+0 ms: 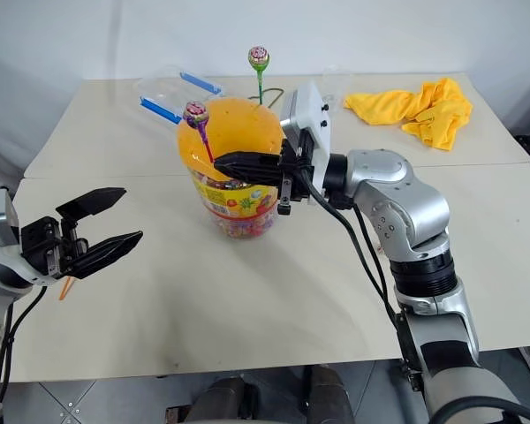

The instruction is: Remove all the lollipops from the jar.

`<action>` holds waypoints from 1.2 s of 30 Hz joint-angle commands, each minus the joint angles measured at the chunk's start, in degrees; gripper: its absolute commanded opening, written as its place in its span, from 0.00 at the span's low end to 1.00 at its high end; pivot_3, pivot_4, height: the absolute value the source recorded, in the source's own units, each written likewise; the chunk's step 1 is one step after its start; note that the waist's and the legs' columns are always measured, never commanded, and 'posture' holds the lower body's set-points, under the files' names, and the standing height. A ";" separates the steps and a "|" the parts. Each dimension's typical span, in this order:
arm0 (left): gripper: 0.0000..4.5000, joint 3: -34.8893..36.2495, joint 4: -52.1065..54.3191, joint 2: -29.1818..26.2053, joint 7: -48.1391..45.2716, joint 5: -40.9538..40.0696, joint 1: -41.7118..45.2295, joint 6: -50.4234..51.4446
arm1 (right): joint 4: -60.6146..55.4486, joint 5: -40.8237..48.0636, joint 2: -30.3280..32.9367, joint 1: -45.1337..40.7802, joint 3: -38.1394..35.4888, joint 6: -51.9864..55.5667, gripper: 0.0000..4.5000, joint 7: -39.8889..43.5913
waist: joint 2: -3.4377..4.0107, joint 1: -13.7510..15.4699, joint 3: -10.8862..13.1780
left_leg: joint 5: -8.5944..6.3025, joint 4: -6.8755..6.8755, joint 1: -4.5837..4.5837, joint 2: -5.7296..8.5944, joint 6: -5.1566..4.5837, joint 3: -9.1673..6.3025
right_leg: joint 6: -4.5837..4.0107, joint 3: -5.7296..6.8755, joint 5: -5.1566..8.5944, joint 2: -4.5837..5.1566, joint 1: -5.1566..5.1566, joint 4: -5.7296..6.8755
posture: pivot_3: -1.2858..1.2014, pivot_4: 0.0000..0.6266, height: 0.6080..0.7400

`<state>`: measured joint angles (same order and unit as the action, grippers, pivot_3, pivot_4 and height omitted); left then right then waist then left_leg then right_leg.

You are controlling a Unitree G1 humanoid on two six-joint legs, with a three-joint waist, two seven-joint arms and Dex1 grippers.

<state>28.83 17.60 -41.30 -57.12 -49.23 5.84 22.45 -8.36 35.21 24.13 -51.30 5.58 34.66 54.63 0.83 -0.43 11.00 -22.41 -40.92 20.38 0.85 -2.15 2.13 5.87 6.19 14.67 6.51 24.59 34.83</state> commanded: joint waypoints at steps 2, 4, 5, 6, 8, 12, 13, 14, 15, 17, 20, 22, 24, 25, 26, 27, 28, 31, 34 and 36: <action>1.00 0.09 0.40 -0.03 -0.17 -0.41 1.31 -1.10 | 0.60 -3.09 -2.11 -2.62 0.07 -3.36 0.35 -2.34 | 0.00 -0.18 0.00 | 0.00 0.01 0.00 0.00 0.00 0.01 | 0.00 0.00 0.00 -0.04 0.01 0.00 | 0.52 0.24 1.00; 1.00 -0.26 0.24 -0.03 -0.18 -0.27 1.63 -1.08 | 2.00 -4.70 -3.32 -3.82 0.90 -3.99 0.35 -3.20 | 0.00 -0.36 0.00 | 0.00 0.01 0.00 0.01 0.00 0.02 | 0.00 0.00 0.00 -0.05 0.00 0.00 | 0.52 0.24 1.00; 1.00 -0.41 0.17 -0.06 -0.16 -0.26 1.78 -1.05 | 2.61 -5.17 -3.90 -4.33 1.05 -3.82 0.35 -3.75 | 0.00 -0.45 0.00 | 0.00 0.01 0.00 0.01 0.00 0.01 | 0.00 0.01 0.00 -0.05 0.01 0.01 | 0.52 0.24 1.00; 1.00 -0.48 0.16 -0.08 -0.15 -0.30 1.88 -1.03 | 3.12 -5.76 -4.62 -4.87 1.42 -3.68 0.35 -4.26 | 0.00 -0.47 0.00 | 0.00 0.01 0.00 0.01 0.00 0.00 | 0.00 0.02 0.00 -0.05 0.01 0.01 | 0.52 0.24 1.00; 1.00 -0.50 0.26 -0.09 -0.07 -0.41 1.99 -0.95 | 3.75 -6.24 -5.79 -5.70 1.87 -3.12 0.35 -4.88 | 0.00 -0.71 0.00 | 0.00 0.02 0.00 0.01 0.00 0.00 | 0.00 0.02 0.00 -0.06 0.01 0.01 | 0.52 0.24 1.00; 1.00 -0.26 0.58 -0.04 0.03 -0.55 1.81 -0.82 | 4.99 -6.37 -8.00 -6.97 1.57 -3.11 0.27 -5.74 | 0.00 -1.28 0.00 | 0.00 0.04 0.00 0.02 0.00 -0.01 | 0.00 0.04 0.00 -0.06 0.01 0.00 | 0.52 0.24 1.00; 1.00 -0.22 0.71 0.00 0.09 -0.60 1.74 -0.81 | 5.25 -6.18 -8.36 -7.13 1.44 -3.16 0.21 -5.62 | 0.00 -1.31 0.00 | 0.00 0.05 0.00 0.02 0.00 0.00 | 0.00 0.04 0.00 -0.07 0.01 0.00 | 0.52 0.24 1.00; 1.00 -0.19 0.84 0.03 0.13 -0.66 1.70 -0.79 | 5.47 -6.19 -8.60 -7.20 1.28 -3.73 0.15 -5.33 | 0.00 -1.33 0.00 | 0.00 0.05 0.00 0.02 0.00 0.00 | 0.00 0.04 0.00 -0.08 0.01 0.00 | 0.52 0.24 1.00; 1.00 -0.23 0.98 0.14 0.22 -0.88 1.90 -0.78 | 5.65 -5.51 -8.80 -7.21 0.54 -3.79 0.07 -5.00 | 0.00 -1.33 0.00 | 0.00 0.06 0.00 0.01 0.00 0.00 | 0.00 0.03 0.00 -0.07 0.02 -0.01 | 0.52 0.24 1.00; 1.00 -0.29 1.15 0.36 0.46 -1.35 2.36 -0.68 | 5.86 -4.19 -9.29 -7.17 -1.04 -4.44 0.00 -4.50 | 0.00 -1.27 0.00 | 0.00 0.06 0.00 0.01 0.00 -0.01 | 0.00 0.04 0.00 -0.07 0.02 -0.01 | 0.52 0.24 1.00; 1.00 -0.26 1.29 0.98 1.32 -3.00 3.84 0.05 | 5.76 1.09 -10.78 -6.85 -5.90 -6.34 0.00 -2.85 | 0.00 -1.08 0.00 | 0.00 0.04 0.00 0.05 0.00 -0.04 | 0.00 0.06 0.00 -0.07 0.00 0.01 | 0.52 0.24 1.00; 1.00 -0.40 1.39 1.37 1.85 -3.82 4.71 0.50 | 5.87 4.18 -11.90 -6.53 -9.70 -8.52 0.00 -2.68 | 0.00 -1.09 0.00 | 0.00 0.04 0.00 0.06 -0.01 -0.05 | 0.00 0.06 0.00 -0.06 -0.01 0.01 | 0.52 0.24 1.00; 1.00 -1.55 1.22 0.17 0.15 -1.54 4.76 -0.37 | 8.24 4.21 -7.93 -6.53 -16.06 -10.60 0.00 -4.88 | 0.00 -1.10 0.00 | 0.00 0.04 0.00 0.07 -0.01 -0.05 | 0.00 0.06 0.00 -0.06 -0.01 0.02 | 0.52 0.24 1.00; 1.00 -1.96 1.11 -0.34 -0.56 -0.59 4.72 -0.77 | 9.03 3.83 -6.09 -6.37 -17.66 -11.19 0.00 -5.08 | 0.00 -1.01 0.00 | 0.00 0.05 -0.01 0.09 -0.01 -0.06 | 0.00 0.07 0.00 -0.07 -0.02 0.02 | 0.52 0.24 1.00; 1.00 -2.42 1.03 -0.97 -1.38 0.17 4.51 -1.02 | 9.83 3.06 -3.58 -5.84 -18.53 -11.01 0.00 -4.97 | -0.01 -0.98 0.00 | 0.01 0.05 0.00 0.16 -0.02 -0.08 | 0.00 0.09 0.00 -0.05 -0.02 0.04 | 0.52 0.24 1.00; 1.00 -3.42 1.41 -2.06 -3.00 1.92 3.57 -1.86 | 11.13 0.48 1.00 -4.17 -18.25 -10.16 0.00 -4.27 | 0.00 -0.98 0.00 | 0.01 0.05 0.01 0.21 -0.04 -0.07 | 0.00 0.07 0.00 -0.02 -0.02 0.03 | 0.52 0.24 1.00; 1.00 -4.28 2.16 -2.82 -4.38 2.89 2.66 -2.21 | 13.53 -4.39 7.56 -1.53 -16.57 -8.21 0.00 -4.28 | -0.01 -1.03 0.00 | 0.01 0.08 0.01 0.24 -0.08 -0.06 | 0.00 0.06 0.00 0.00 -0.02 0.02 | 0.52 0.24 1.00; 1.00 -5.79 3.20 -3.62 -6.35 4.27 1.63 -3.47 | 19.99 -16.03 21.10 6.10 -11.08 -11.26 0.00 -2.04 | -0.05 -0.71 -0.02 | 0.01 0.29 0.00 0.27 -0.13 -0.04 | 0.00 0.05 0.00 0.05 -0.04 -0.17 | 0.52 0.24 1.00; 1.00 -6.44 2.62 -3.15 -7.19 5.31 1.76 -5.10 | 24.72 -19.80 26.45 12.23 -9.34 -12.40 0.00 -0.57 | -0.01 -0.87 0.02 | 0.02 0.47 0.01 0.22 -0.16 0.17 | 0.05 0.01 -0.02 0.04 -0.03 -0.42 | 0.52 0.24 1.00; 1.00 -6.60 1.84 -2.84 -7.82 5.45 1.87 -5.86 | 25.77 -22.17 28.78 16.42 -7.33 -13.51 0.00 1.97 | 0.12 -1.24 0.09 | 0.07 0.54 -0.06 0.07 -0.15 0.37 | 0.06 0.03 -0.03 0.02 0.00 -0.41 | 0.52 0.24 1.00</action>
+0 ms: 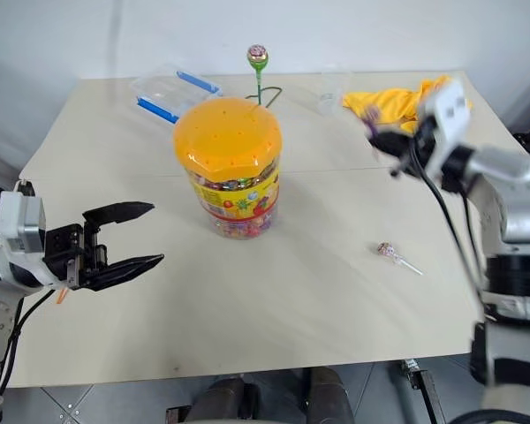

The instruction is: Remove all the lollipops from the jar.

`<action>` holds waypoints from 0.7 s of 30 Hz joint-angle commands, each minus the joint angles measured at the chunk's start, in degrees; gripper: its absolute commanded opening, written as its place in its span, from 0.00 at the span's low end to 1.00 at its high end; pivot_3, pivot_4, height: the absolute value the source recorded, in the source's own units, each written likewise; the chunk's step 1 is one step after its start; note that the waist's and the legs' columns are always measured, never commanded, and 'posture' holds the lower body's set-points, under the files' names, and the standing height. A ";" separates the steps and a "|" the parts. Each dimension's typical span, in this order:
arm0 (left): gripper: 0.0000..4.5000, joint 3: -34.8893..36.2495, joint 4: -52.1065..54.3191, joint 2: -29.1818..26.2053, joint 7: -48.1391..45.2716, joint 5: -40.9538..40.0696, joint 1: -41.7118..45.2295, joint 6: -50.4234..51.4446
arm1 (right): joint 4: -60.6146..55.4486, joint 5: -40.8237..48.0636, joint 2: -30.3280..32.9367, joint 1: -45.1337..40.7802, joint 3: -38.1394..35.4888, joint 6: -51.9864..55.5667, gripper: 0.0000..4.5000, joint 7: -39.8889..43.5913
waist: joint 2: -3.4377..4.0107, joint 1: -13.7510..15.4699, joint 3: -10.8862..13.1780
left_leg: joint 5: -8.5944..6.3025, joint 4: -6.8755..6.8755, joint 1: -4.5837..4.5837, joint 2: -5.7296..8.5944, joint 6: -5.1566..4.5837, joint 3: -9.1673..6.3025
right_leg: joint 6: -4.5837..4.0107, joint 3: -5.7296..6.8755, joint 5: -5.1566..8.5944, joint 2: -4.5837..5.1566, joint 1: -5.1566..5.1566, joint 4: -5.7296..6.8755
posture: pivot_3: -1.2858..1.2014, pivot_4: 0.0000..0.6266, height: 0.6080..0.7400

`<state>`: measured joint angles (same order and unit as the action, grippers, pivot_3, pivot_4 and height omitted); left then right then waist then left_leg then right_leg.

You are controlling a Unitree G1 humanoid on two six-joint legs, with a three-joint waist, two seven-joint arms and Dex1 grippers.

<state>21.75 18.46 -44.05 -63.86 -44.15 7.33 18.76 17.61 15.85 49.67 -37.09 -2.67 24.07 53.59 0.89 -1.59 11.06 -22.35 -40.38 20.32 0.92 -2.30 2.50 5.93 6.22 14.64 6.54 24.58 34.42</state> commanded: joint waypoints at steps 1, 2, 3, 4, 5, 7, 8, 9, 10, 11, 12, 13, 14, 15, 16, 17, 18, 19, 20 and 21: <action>1.00 0.39 0.66 0.02 -1.40 0.60 0.37 -2.71 | 1.14 -3.91 3.76 4.01 1.30 -3.65 0.00 2.99 | 0.06 -0.14 0.03 | 0.03 0.08 -0.07 -0.08 0.05 0.15 | 0.00 0.04 0.00 -0.03 0.01 0.01 | 0.52 0.24 1.00; 1.00 0.31 0.45 0.07 -1.61 0.80 0.35 -3.11 | 2.11 -4.59 3.89 5.04 1.35 -4.37 0.00 2.84 | 0.06 -0.20 0.03 | 0.06 0.16 -0.19 -0.13 0.10 0.28 | 0.00 0.06 0.00 -0.06 0.01 0.04 | 0.52 0.24 1.00; 1.00 0.34 0.37 0.25 -1.54 0.76 0.44 -3.35 | 3.37 -5.20 4.05 6.41 1.43 -5.99 0.00 3.30 | 0.07 -0.22 0.03 | 0.08 0.18 -0.24 -0.17 0.14 0.36 | 0.00 0.05 0.00 -0.09 0.01 0.06 | 0.52 0.24 1.00; 1.00 0.35 0.35 0.32 -1.52 0.74 0.50 -3.48 | 4.19 -5.55 4.24 7.31 1.58 -6.19 0.00 3.77 | 0.07 -0.16 0.03 | 0.09 0.18 -0.28 -0.19 0.16 0.41 | -0.01 0.04 0.00 -0.10 0.01 0.11 | 0.52 0.24 1.00; 1.00 0.45 0.35 0.59 -1.65 0.37 0.63 -3.71 | 4.79 -5.76 4.41 8.05 1.70 -6.57 0.00 4.46 | 0.06 0.06 0.03 | 0.09 0.18 -0.34 -0.20 0.17 0.42 | -0.01 0.01 0.00 -0.09 -0.01 0.14 | 0.52 0.24 1.00; 1.00 0.49 0.64 0.59 -1.66 -0.10 0.71 -3.59 | 5.87 -6.15 4.60 8.76 1.59 -6.88 0.00 5.14 | 0.05 0.26 0.02 | 0.09 0.16 -0.40 -0.18 0.17 0.41 | -0.01 -0.02 0.00 -0.07 -0.07 0.14 | 0.52 0.24 1.00; 1.00 0.54 0.86 0.29 -1.74 -0.46 0.67 -3.10 | 6.21 -5.68 4.45 9.03 1.15 -6.88 0.05 5.70 | 0.04 0.58 0.01 | 0.09 0.15 -0.38 -0.16 0.16 0.38 | -0.01 -0.05 0.00 -0.04 -0.09 0.12 | 0.52 0.24 1.00; 1.00 0.58 1.00 0.04 -1.78 -0.66 0.62 -2.72 | 6.45 -5.37 4.29 9.16 0.80 -6.88 0.11 6.11 | 0.03 0.97 0.01 | 0.09 0.11 -0.32 -0.14 0.15 0.29 | -0.01 -0.08 0.00 -0.01 -0.10 0.10 | 0.52 0.24 1.00; 1.00 0.76 1.22 -0.16 -1.82 -0.98 0.45 -2.32 | 6.44 -5.24 4.33 9.36 0.55 -6.57 0.15 6.33 | 0.03 1.26 0.01 | 0.09 0.08 -0.24 -0.14 0.15 0.21 | -0.01 -0.10 0.00 0.00 -0.09 0.04 | 0.52 0.24 1.00; 1.00 1.13 1.29 -0.23 -1.77 -1.32 0.30 -2.03 | 6.66 -5.39 4.41 9.38 0.19 -7.77 0.22 6.37 | 0.03 1.42 0.01 | 0.09 0.05 -0.19 -0.13 0.15 0.17 | 0.00 -0.10 -0.01 0.00 -0.06 0.02 | 0.52 0.24 1.00; 1.00 1.36 1.32 -0.39 -1.79 -1.58 0.11 -1.64 | 6.85 -5.38 4.48 9.23 -0.16 -8.66 0.30 6.70 | 0.03 1.51 0.01 | 0.09 0.05 -0.19 -0.13 0.15 0.14 | 0.00 -0.09 -0.01 -0.01 -0.08 0.02 | 0.52 0.24 1.00; 1.00 1.64 1.25 -0.43 -1.70 -1.87 -0.01 -1.33 | 6.90 -4.95 4.49 9.02 -0.62 -9.77 0.36 7.60 | 0.03 1.53 0.01 | 0.09 0.02 -0.17 -0.14 0.15 0.08 | 0.00 -0.09 -0.01 -0.01 -0.09 0.01 | 0.52 0.24 1.00; 1.00 1.90 1.25 -0.43 -1.53 -1.93 -0.22 -1.18 | 6.78 -4.22 4.40 8.83 -1.33 -11.02 0.43 8.44 | 0.03 1.53 0.01 | 0.09 0.01 -0.15 -0.14 0.15 0.07 | 0.00 -0.09 -0.01 -0.01 -0.08 0.01 | 0.52 0.24 1.00; 1.00 2.17 1.20 -0.39 -1.27 -2.06 -0.39 -0.98 | 6.32 -2.88 4.09 8.47 -2.24 -12.09 0.52 9.70 | 0.04 1.51 0.01 | 0.09 0.01 -0.15 -0.14 0.15 0.07 | 0.00 -0.09 -0.01 -0.01 -0.09 0.01 | 0.52 0.24 1.00; 1.00 2.88 0.80 0.21 -0.03 -2.66 -0.11 -0.67 | 5.47 -0.78 3.30 7.51 -3.68 -13.55 0.58 11.00 | 0.04 1.50 0.02 | 0.09 0.01 -0.15 -0.14 0.15 0.07 | 0.00 -0.08 -0.01 -0.02 -0.08 0.02 | 0.52 0.24 1.00; 1.00 3.83 0.20 1.03 1.62 -3.51 0.45 -0.37 | 4.50 1.55 2.20 6.21 -5.15 -14.14 0.58 11.85 | 0.04 1.50 0.02 | 0.09 0.01 -0.15 -0.14 0.15 0.08 | 0.00 -0.07 -0.01 -0.03 -0.08 0.03 | 0.52 0.24 1.00; 1.00 4.87 -0.47 1.84 3.37 -4.70 1.12 0.11 | 3.23 4.26 1.08 4.76 -6.41 -12.89 0.58 12.71 | 0.05 1.44 0.02 | 0.09 0.01 -0.15 -0.14 0.15 0.08 | 0.00 -0.06 -0.01 -0.05 -0.08 0.03 | 0.52 0.24 1.00; 1.00 5.93 -1.13 2.56 5.12 -5.79 1.78 0.60 | 1.68 6.86 -0.16 3.30 -7.40 -11.31 0.58 13.51 | 0.06 1.35 0.03 | 0.09 -0.03 -0.15 -0.14 0.15 0.08 | 0.00 -0.05 -0.01 -0.05 -0.08 0.05 | 0.52 0.24 1.00; 1.00 6.97 -1.82 3.24 6.66 -6.61 2.37 0.76 | 0.03 9.18 -1.58 1.83 -8.05 -10.02 0.58 14.06 | 0.06 1.24 0.03 | 0.09 -0.05 -0.17 -0.15 0.15 0.12 | 0.00 -0.05 -0.01 -0.05 -0.07 0.07 | 0.52 0.24 1.00; 1.00 8.52 -2.75 4.14 8.56 -7.91 2.77 1.14 | -1.90 11.68 -3.76 -0.62 -8.41 -7.44 0.58 13.03 | 0.07 1.16 0.03 | 0.09 -0.06 -0.19 -0.18 0.16 0.12 | 0.00 -0.06 -0.01 -0.05 -0.07 0.09 | 0.52 0.24 1.00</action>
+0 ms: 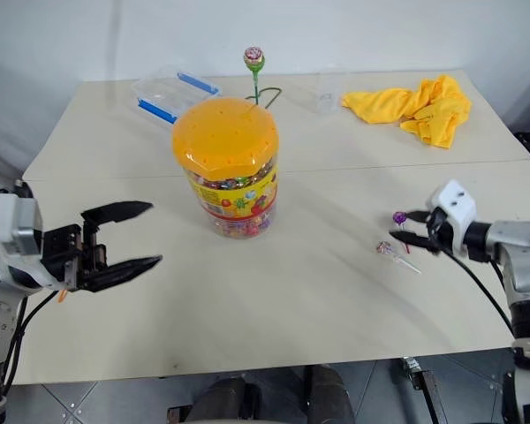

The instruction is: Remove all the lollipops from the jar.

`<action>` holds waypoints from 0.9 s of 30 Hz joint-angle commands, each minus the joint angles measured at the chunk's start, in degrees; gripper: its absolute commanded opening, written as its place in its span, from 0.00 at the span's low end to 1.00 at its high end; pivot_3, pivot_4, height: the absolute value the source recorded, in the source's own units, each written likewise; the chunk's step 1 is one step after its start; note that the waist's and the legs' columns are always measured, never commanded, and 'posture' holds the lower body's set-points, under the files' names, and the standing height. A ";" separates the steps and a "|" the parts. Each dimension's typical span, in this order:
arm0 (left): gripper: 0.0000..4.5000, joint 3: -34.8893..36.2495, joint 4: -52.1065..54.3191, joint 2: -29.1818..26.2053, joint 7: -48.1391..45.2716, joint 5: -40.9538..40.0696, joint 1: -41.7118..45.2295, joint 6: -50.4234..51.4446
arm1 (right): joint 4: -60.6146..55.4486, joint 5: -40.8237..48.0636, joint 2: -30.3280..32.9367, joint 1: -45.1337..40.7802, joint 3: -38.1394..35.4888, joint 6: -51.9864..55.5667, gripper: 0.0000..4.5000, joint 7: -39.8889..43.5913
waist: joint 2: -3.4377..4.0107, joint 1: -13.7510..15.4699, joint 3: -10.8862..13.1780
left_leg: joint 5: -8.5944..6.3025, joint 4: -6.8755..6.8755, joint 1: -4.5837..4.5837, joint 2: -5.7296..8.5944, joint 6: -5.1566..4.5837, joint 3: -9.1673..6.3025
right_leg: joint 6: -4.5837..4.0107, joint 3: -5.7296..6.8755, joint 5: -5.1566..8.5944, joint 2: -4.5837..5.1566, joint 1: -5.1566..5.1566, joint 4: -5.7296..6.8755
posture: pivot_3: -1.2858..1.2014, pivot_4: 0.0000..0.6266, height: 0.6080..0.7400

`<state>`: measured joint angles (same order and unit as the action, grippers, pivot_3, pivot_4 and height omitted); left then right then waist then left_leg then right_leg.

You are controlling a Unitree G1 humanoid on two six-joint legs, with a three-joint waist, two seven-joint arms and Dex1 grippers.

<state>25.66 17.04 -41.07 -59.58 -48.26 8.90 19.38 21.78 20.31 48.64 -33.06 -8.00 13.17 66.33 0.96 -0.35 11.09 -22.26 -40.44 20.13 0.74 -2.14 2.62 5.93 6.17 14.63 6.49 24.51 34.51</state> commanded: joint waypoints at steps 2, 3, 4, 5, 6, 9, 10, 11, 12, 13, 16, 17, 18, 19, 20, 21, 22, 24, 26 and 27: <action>1.00 7.01 -2.99 2.16 6.14 -4.85 1.14 0.63 | -8.71 10.03 -6.57 -8.78 -3.11 7.13 0.58 -2.61 | 0.00 -0.18 0.00 | -0.01 -0.01 -0.01 -0.04 0.03 -0.03 | -0.01 -0.01 0.00 0.00 0.01 0.03 | 0.52 0.24 1.00; 1.00 8.17 -3.87 2.30 6.33 -5.22 0.60 0.79 | -9.77 10.77 -8.54 -11.05 -2.49 9.00 0.58 -4.19 | 0.00 -0.39 0.00 | -0.01 -0.01 0.00 -0.04 0.03 -0.03 | -0.02 -0.01 0.00 0.00 0.01 0.04 | 0.52 0.24 1.00; 1.00 8.97 -4.74 2.24 6.14 -5.18 0.06 0.68 | -10.28 10.63 -10.26 -13.06 -1.57 9.69 0.58 -5.14 | 0.00 -0.39 0.00 | -0.02 -0.02 0.00 -0.05 0.05 -0.05 | -0.03 -0.01 0.00 0.00 0.02 0.06 | 0.52 0.24 1.00; 1.00 9.61 -5.48 2.09 5.71 -5.08 -0.58 0.60 | -10.21 10.65 -12.50 -15.67 -0.79 10.81 0.58 -6.94 | 0.00 -0.37 0.00 | -0.02 -0.02 0.02 -0.04 0.05 -0.11 | -0.04 0.00 0.01 0.01 0.03 0.06 | 0.52 0.24 1.00; 1.00 9.90 -5.80 1.91 5.17 -5.13 -1.19 0.79 | -9.61 10.73 -14.55 -18.06 -0.39 12.01 0.58 -8.70 | 0.00 -0.43 0.00 | -0.02 -0.02 0.04 -0.03 0.06 -0.15 | -0.05 0.00 0.01 0.01 0.04 0.05 | 0.52 0.24 1.00; 1.00 10.01 -5.93 1.73 4.15 -5.52 -2.13 1.30 | -6.07 9.76 -20.55 -24.58 0.71 13.15 0.58 -13.24 | -0.02 -0.29 -0.01 | -0.02 -0.03 0.13 0.04 0.05 -0.25 | -0.05 0.06 0.01 0.02 0.06 0.03 | 0.52 0.24 1.00; 1.00 9.82 -5.79 1.69 3.83 -5.64 -2.31 1.51 | -4.76 9.15 -22.22 -26.27 1.23 12.97 0.58 -14.22 | -0.02 -0.07 -0.01 | -0.02 -0.06 0.15 0.07 0.05 -0.32 | -0.05 0.09 0.01 0.02 0.06 0.04 | 0.52 0.24 1.00; 1.00 9.61 -5.46 1.85 3.75 -5.76 -2.41 1.61 | -3.13 8.46 -24.20 -28.28 1.84 12.59 0.58 -15.50 | -0.02 0.09 -0.01 | -0.02 -0.07 0.17 0.10 0.05 -0.37 | -0.05 0.11 0.01 0.02 0.06 0.04 | 0.52 0.24 1.00; 1.00 9.37 -5.11 2.01 3.70 -5.86 -2.45 1.73 | -1.32 7.77 -25.92 -30.30 2.34 12.46 0.58 -16.77 | -0.03 0.14 -0.01 | -0.02 -0.09 0.18 0.12 0.04 -0.39 | -0.05 0.13 0.01 0.03 0.05 0.06 | 0.52 0.24 1.00; 1.00 9.10 -4.86 2.18 3.75 -5.77 -2.38 1.67 | 0.47 6.90 -27.29 -32.03 2.79 12.11 0.58 -17.94 | -0.02 0.07 -0.01 | -0.01 -0.09 0.20 0.15 0.03 -0.42 | -0.05 0.14 0.01 0.02 0.05 0.07 | 0.52 0.24 1.00; 1.00 8.63 -3.86 2.63 4.06 -5.72 -2.51 1.51 | 3.68 5.79 -29.82 -35.35 3.32 11.70 0.58 -18.69 | -0.02 -0.01 -0.01 | 0.00 -0.11 0.20 0.20 0.01 -0.44 | -0.05 0.14 0.01 0.01 0.06 0.13 | 0.52 0.24 1.00; 1.00 8.49 -3.40 2.76 4.13 -5.71 -2.65 1.36 | 4.49 5.96 -30.51 -36.26 3.24 11.71 0.58 -18.38 | -0.02 -0.03 -0.01 | 0.00 -0.11 0.20 0.19 0.01 -0.46 | -0.05 0.15 0.01 0.01 0.06 0.14 | 0.52 0.24 1.00; 1.00 8.45 -2.94 2.90 4.27 -5.83 -2.77 1.31 | 5.35 6.19 -31.12 -37.17 2.99 12.13 0.58 -18.40 | -0.02 -0.08 -0.01 | 0.00 -0.11 0.20 0.19 0.01 -0.46 | -0.05 0.16 0.01 0.00 0.07 0.14 | 0.52 0.24 1.00; 1.00 8.47 -2.46 3.03 4.45 -6.04 -2.88 1.35 | 6.18 6.37 -31.61 -37.91 2.73 12.39 0.54 -18.45 | -0.02 -0.21 -0.01 | 0.00 -0.10 0.20 0.20 0.01 -0.46 | -0.05 0.16 0.01 -0.01 0.06 0.14 | 0.52 0.24 1.00; 1.00 8.45 -1.89 3.21 4.62 -6.06 -2.92 1.17 | 6.91 6.17 -31.85 -38.42 2.80 12.14 0.49 -18.14 | -0.02 -0.43 -0.01 | 0.00 -0.10 0.21 0.20 0.01 -0.46 | -0.05 0.16 0.01 0.00 0.07 0.14 | 0.52 0.24 1.00; 1.00 8.47 -1.40 3.40 4.84 -6.28 -2.86 1.13 | 7.52 5.82 -31.94 -38.75 2.97 11.94 0.45 -17.89 | -0.03 -0.59 -0.01 | 0.00 -0.10 0.21 0.21 0.01 -0.46 | -0.05 0.16 0.01 0.00 0.06 0.15 | 0.52 0.24 1.00; 1.00 8.47 -0.91 3.63 5.14 -6.56 -2.67 1.17 | 8.07 5.57 -32.01 -39.00 3.08 11.68 0.38 -17.61 | -0.03 -0.76 -0.01 | 0.00 -0.10 0.21 0.20 0.01 -0.47 | -0.05 0.16 0.01 0.00 0.06 0.15 | 0.52 0.24 1.00; 1.00 8.33 0.24 4.14 6.12 -7.48 -1.60 1.24 | 8.88 5.29 -32.31 -39.40 3.33 11.29 0.23 -16.95 | -0.03 -1.21 -0.02 | 0.00 -0.10 0.21 0.21 0.01 -0.47 | -0.05 0.16 0.01 0.01 0.06 0.18 | 0.52 0.24 1.00; 1.00 8.16 1.12 4.53 7.28 -8.46 -0.26 1.38 | 9.41 5.23 -32.65 -39.63 3.36 10.75 0.08 -16.31 | -0.04 -1.47 -0.02 | 0.00 -0.10 0.20 0.20 0.00 -0.46 | -0.05 0.15 0.01 0.01 0.06 0.18 | 0.52 0.24 1.00; 1.00 7.98 1.47 4.65 8.04 -9.25 0.83 1.64 | 9.67 5.23 -32.80 -39.73 3.26 10.22 0.01 -15.92 | -0.04 -1.53 -0.02 | 0.00 -0.11 0.20 0.19 0.01 -0.45 | -0.05 0.14 0.01 0.00 0.07 0.19 | 0.52 0.24 1.00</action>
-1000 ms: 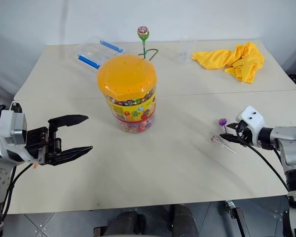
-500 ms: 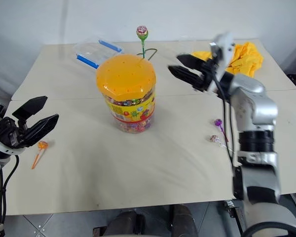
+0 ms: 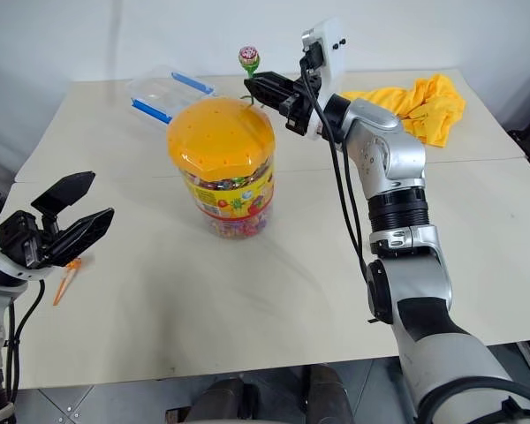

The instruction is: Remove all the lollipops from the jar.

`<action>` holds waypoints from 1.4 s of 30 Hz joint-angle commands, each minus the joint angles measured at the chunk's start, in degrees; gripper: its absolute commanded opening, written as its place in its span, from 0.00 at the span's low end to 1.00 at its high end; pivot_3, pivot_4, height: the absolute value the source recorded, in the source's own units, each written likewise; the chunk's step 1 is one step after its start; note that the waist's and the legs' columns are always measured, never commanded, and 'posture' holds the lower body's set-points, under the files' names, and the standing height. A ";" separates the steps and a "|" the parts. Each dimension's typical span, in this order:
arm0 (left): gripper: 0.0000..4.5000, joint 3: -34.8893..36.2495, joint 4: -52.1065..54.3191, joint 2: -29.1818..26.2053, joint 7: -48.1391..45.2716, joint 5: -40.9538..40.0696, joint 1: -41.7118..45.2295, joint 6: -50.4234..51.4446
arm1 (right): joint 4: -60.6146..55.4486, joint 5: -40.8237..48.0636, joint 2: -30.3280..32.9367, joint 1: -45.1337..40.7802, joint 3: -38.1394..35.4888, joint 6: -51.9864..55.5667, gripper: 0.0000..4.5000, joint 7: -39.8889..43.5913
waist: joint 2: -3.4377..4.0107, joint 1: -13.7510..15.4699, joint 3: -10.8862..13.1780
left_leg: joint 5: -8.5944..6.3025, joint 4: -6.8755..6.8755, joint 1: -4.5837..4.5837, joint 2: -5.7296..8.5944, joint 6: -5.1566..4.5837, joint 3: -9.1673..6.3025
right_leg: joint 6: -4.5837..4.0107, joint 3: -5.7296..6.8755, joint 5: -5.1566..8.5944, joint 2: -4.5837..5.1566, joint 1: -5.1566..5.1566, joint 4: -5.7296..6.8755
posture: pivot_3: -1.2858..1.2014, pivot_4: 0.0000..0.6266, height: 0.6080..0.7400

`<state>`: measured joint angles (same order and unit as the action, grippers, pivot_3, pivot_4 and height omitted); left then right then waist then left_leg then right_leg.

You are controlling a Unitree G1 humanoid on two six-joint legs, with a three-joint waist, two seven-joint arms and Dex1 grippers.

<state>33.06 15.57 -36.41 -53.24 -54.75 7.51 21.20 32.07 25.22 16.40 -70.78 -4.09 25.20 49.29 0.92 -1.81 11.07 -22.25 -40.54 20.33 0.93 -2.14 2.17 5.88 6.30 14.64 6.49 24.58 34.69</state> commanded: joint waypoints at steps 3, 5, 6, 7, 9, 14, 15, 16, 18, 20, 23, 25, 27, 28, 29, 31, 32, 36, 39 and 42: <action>1.00 0.10 3.36 0.20 3.02 -3.93 4.16 0.21 | -0.29 0.68 -0.80 -2.16 -1.16 -2.87 0.01 2.12 | 0.00 -0.16 0.00 | 0.00 0.00 -0.01 -0.04 0.00 0.01 | -0.01 0.00 0.00 0.00 0.01 0.04 | 0.52 0.24 1.00; 1.00 -0.31 3.49 -0.11 2.96 -4.04 4.48 0.46 | -0.21 1.49 -1.00 -2.41 -2.20 -4.34 0.01 2.81 | 0.00 -0.19 0.00 | 0.00 0.01 -0.01 -0.02 0.00 0.02 | -0.01 -0.01 0.00 0.00 0.02 0.04 | 0.52 0.24 1.00; 1.00 -0.53 3.49 -0.27 2.93 -3.97 4.68 0.55 | -0.42 2.45 -1.00 -2.58 -3.09 -4.89 0.01 3.68 | 0.00 -0.20 0.00 | 0.00 0.01 -0.01 -0.02 0.00 0.02 | -0.01 -0.01 0.00 -0.02 0.03 0.04 | 0.52 0.24 1.00; 1.00 -0.78 3.57 -0.55 2.66 -4.01 4.76 0.78 | -0.71 4.17 -0.45 -3.03 -5.43 -6.01 0.01 4.11 | 0.00 -0.21 0.00 | 0.00 0.02 -0.01 -0.02 0.00 0.02 | -0.01 -0.01 0.00 -0.03 0.03 0.03 | 0.52 0.24 1.00; 1.00 -1.60 3.46 -1.49 1.38 -3.16 4.79 0.90 | -1.31 6.61 0.76 -3.52 -9.13 -7.97 0.01 4.40 | 0.00 -0.07 0.01 | 0.00 0.04 0.00 -0.01 0.00 0.02 | -0.01 0.00 0.00 -0.05 0.05 0.03 | 0.52 0.24 1.00; 1.00 -4.93 2.91 -5.02 -4.70 0.64 3.10 0.41 | -3.37 4.46 13.28 1.26 -10.35 -5.78 0.01 7.73 | -0.03 0.51 0.00 | 0.01 0.02 0.04 0.15 -0.05 -0.11 | -0.01 0.05 0.00 0.04 -0.01 0.02 | 0.52 0.24 1.00; 1.00 -6.12 3.07 -6.04 -6.58 1.76 2.60 0.21 | -3.96 2.73 16.95 3.75 -9.20 -5.26 0.01 9.21 | -0.04 0.49 -0.01 | 0.01 0.03 0.03 0.20 -0.09 -0.10 | 0.00 0.01 0.00 0.08 -0.03 -0.01 | 0.52 0.24 1.00; 1.00 -7.63 3.15 -7.22 -8.89 3.64 1.87 -0.49 | -4.74 0.06 21.28 7.19 -7.19 -5.30 0.01 11.35 | -0.12 0.62 -0.06 | 0.00 0.03 0.03 0.21 -0.10 -0.10 | 0.01 0.02 -0.01 0.08 -0.05 -0.04 | 0.52 0.24 1.00; 1.00 -9.82 3.02 -8.74 -12.29 6.60 0.77 -1.96 | -6.45 -4.61 28.08 13.58 -3.32 -6.56 0.01 15.04 | -0.14 0.68 -0.07 | -0.01 0.05 0.03 0.20 -0.12 -0.09 | 0.02 0.03 -0.01 0.07 -0.10 -0.13 | 0.52 0.24 1.00; 1.00 -11.61 2.13 -9.43 -14.71 8.53 0.44 -3.32 | -7.57 -9.46 34.15 22.45 -0.56 -9.75 0.01 16.86 | -0.13 0.64 -0.06 | -0.01 0.17 0.01 0.19 -0.13 0.03 | 0.03 0.01 -0.01 0.06 -0.09 -0.25 | 0.52 0.24 1.00; 1.00 -12.70 0.44 -8.91 -15.91 10.34 1.36 -5.23 | -7.38 -12.10 37.19 29.62 -0.51 -13.37 0.01 16.22 | 0.04 0.19 0.05 | 0.01 0.25 0.00 0.10 -0.13 0.22 | 0.05 0.02 -0.02 0.02 -0.05 -0.28 | 0.52 0.24 1.00; 1.00 -13.53 -1.07 -8.48 -16.50 11.67 2.17 -6.43 | -5.97 -12.94 37.96 34.01 -0.99 -16.55 0.01 16.92 | 0.20 -0.07 0.09 | 0.05 0.28 -0.20 -0.03 -0.08 0.70 | 0.08 0.03 -0.04 0.00 0.01 -0.15 | 0.52 0.24 1.00; 1.00 -14.71 -2.17 -8.96 -18.14 13.26 1.88 -7.59 | -4.74 -13.61 38.69 37.03 -0.53 -17.67 0.01 18.14 | 0.21 -0.08 0.08 | 0.06 0.34 -0.39 -0.14 -0.03 0.85 | 0.06 -0.03 -0.03 -0.01 0.00 -0.03 | 0.52 0.24 1.00; 1.00 -15.40 -2.64 -9.36 -19.30 14.37 1.56 -8.47 | -4.36 -13.79 39.20 38.42 -0.05 -17.11 0.01 19.04 | 0.21 0.04 0.08 | 0.06 0.37 -0.45 -0.16 -0.02 0.87 | 0.05 -0.05 -0.02 -0.02 -0.01 -0.01 | 0.52 0.24 1.00; 1.00 -15.83 -2.99 -9.59 -20.13 15.12 1.39 -9.10 | -4.13 -13.87 39.49 39.28 0.20 -16.73 0.01 19.61 | 0.21 0.15 0.08 | 0.06 0.38 -0.50 -0.16 -0.01 0.89 | 0.04 -0.07 -0.02 -0.03 -0.03 0.00 | 0.52 0.24 1.00; 1.00 -15.97 -3.43 -9.45 -20.58 15.33 1.60 -9.31 | -4.17 -14.13 40.72 41.54 1.02 -16.03 0.01 22.24 | 0.20 0.31 0.08 | 0.05 0.38 -0.47 -0.15 -0.01 0.89 | 0.04 -0.07 -0.02 -0.03 -0.03 -0.05 | 0.52 0.24 1.00; 1.00 -15.88 -3.67 -9.50 -20.69 15.14 1.88 -9.03 | -3.93 -13.39 40.62 41.92 0.05 -15.11 0.01 21.87 | 0.20 0.43 0.08 | 0.05 0.37 -0.46 -0.15 -0.02 0.88 | 0.04 -0.07 -0.02 -0.01 -0.03 -0.07 | 0.52 0.24 1.00; 1.00 -15.37 -4.33 -9.68 -20.41 15.18 2.28 -8.70 | -2.78 -12.37 40.78 42.66 -2.91 -16.16 0.28 20.64 | 0.20 0.86 0.08 | 0.04 0.28 -0.34 -0.11 -0.04 0.76 | 0.06 -0.11 -0.03 0.08 -0.03 -0.12 | 0.52 0.24 1.00; 1.00 -14.65 -4.37 -9.74 -18.81 15.36 2.04 -7.96 | -4.84 -9.11 40.48 45.33 -6.57 -17.48 0.52 22.52 | 0.20 1.36 0.08 | 0.04 0.24 -0.25 -0.12 -0.04 0.60 | 0.06 -0.15 -0.03 0.09 -0.03 -0.14 | 0.52 0.24 1.00; 1.00 -13.41 -4.48 -9.77 -17.09 15.51 1.43 -7.45 | -11.21 -2.07 39.33 49.60 -12.09 -17.13 0.74 26.65 | 0.21 1.92 0.08 | 0.04 0.24 -0.17 -0.13 -0.03 0.48 | 0.05 -0.12 -0.03 0.06 -0.02 -0.19 | 0.52 0.24 1.00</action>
<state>17.69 10.39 -45.27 -71.19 -39.15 9.02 13.85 24.66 19.10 55.31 -21.45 -12.34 8.70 73.81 1.13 0.11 11.16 -22.21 -40.31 20.17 0.80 -2.17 2.63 5.94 6.19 14.61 6.53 24.55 34.50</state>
